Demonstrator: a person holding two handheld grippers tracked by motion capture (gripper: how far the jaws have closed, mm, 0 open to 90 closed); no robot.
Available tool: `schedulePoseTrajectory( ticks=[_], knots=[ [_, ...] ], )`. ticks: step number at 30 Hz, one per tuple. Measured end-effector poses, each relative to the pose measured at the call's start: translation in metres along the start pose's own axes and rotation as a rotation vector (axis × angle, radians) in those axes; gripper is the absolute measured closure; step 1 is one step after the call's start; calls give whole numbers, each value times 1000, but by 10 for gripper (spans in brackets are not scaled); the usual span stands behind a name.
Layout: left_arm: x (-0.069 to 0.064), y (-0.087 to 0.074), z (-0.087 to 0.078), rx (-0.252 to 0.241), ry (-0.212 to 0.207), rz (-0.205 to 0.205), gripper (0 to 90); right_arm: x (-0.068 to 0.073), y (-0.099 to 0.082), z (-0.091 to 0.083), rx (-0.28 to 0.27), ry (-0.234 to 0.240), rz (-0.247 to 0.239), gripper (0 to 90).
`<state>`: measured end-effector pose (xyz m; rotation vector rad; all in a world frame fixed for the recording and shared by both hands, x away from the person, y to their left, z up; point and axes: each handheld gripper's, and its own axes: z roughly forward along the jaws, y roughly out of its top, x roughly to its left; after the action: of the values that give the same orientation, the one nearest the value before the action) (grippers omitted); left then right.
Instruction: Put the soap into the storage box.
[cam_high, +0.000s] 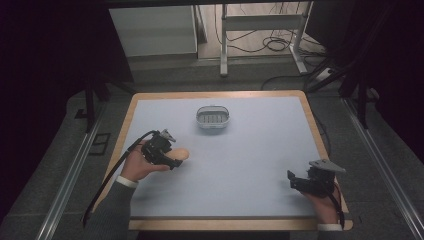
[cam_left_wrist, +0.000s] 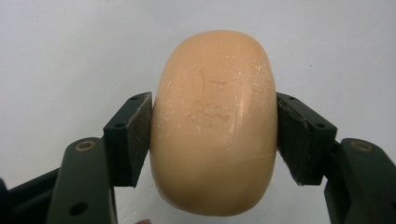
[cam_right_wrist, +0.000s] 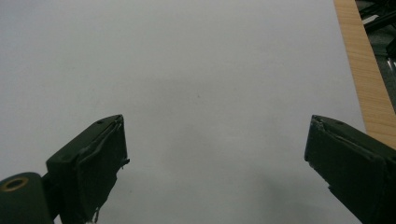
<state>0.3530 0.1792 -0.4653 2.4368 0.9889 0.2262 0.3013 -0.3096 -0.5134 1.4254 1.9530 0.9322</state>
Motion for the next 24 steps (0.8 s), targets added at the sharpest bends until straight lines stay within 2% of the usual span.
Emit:
schedulePoseTrajectory(
  ticks=[24],
  knots=[
    [2, 15, 0, -9, 2, 6, 334, -2, 0, 0, 3, -1, 4, 56]
  ],
)
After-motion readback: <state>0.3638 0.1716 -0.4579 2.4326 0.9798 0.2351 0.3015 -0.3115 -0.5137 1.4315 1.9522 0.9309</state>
